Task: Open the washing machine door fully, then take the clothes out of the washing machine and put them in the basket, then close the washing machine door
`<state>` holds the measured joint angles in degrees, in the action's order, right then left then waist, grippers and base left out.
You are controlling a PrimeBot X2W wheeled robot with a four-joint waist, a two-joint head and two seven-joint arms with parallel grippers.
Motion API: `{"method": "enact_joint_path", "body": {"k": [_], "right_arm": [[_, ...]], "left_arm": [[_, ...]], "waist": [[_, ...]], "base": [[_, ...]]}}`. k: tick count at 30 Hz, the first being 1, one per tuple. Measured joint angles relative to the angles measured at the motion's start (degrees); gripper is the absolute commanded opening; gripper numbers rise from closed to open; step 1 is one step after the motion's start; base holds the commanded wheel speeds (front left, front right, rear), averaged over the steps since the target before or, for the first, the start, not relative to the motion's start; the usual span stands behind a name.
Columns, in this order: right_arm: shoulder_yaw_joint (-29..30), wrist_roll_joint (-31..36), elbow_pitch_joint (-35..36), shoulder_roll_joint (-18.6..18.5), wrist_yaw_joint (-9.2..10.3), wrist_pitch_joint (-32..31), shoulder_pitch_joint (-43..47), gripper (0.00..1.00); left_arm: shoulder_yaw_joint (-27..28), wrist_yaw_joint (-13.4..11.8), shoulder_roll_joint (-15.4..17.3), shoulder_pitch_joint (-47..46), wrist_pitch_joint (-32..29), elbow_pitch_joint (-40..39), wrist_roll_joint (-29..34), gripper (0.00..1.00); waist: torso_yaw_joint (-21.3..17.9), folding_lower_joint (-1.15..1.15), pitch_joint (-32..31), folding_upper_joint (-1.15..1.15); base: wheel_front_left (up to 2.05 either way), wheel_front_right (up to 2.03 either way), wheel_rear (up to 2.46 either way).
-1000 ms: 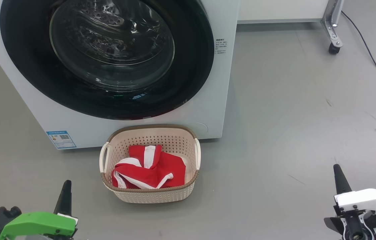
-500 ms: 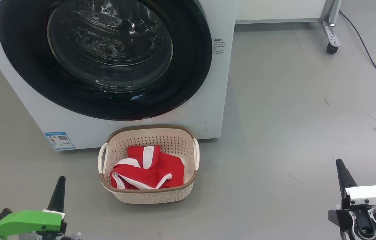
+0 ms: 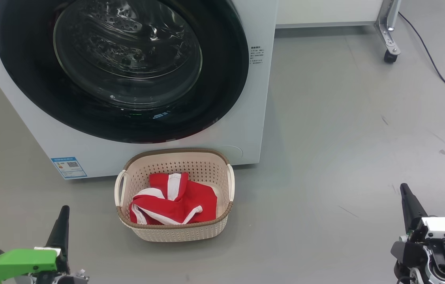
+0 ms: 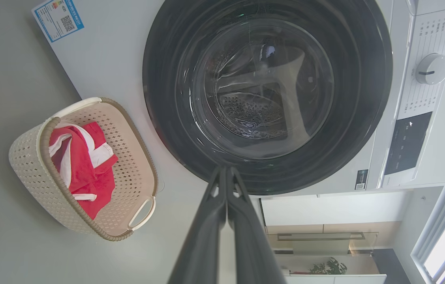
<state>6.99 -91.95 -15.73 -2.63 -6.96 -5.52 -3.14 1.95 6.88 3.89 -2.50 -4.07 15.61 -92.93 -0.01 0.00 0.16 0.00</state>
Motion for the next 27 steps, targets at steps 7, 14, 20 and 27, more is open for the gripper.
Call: {"method": "enact_joint_path", "body": {"k": [7,14,20,27], "right_arm": [[0.07,-0.25,-0.04,0.07,0.00,-0.23,-0.02,0.00],[0.09,-0.24,-0.04,0.08,0.00,-0.23,-0.03,0.00],[0.11,-0.24,-0.04,0.08,0.00,-0.23,-0.06,0.00],[0.11,-0.25,-0.04,0.08,0.00,-0.23,-0.11,0.00]], "left_arm": [[0.09,0.00,-0.09,-0.60,-0.24,0.13,-1.20,0.00],[0.10,0.00,-0.20,-0.66,-0.42,0.23,-1.20,0.00],[0.11,0.01,-0.22,-0.70,-0.42,0.27,-1.20,0.00],[0.13,0.01,-0.23,-0.72,-0.42,0.31,-1.20,0.00]], "waist": [[0.00,0.00,0.00,0.00],[0.00,0.00,0.00,0.00],[0.00,0.00,0.00,0.00],[0.01,0.00,0.00,0.00]], "base": [[0.00,0.00,0.00],[0.00,0.00,0.00],[0.00,0.00,0.00],[0.00,0.00,0.00]]}}
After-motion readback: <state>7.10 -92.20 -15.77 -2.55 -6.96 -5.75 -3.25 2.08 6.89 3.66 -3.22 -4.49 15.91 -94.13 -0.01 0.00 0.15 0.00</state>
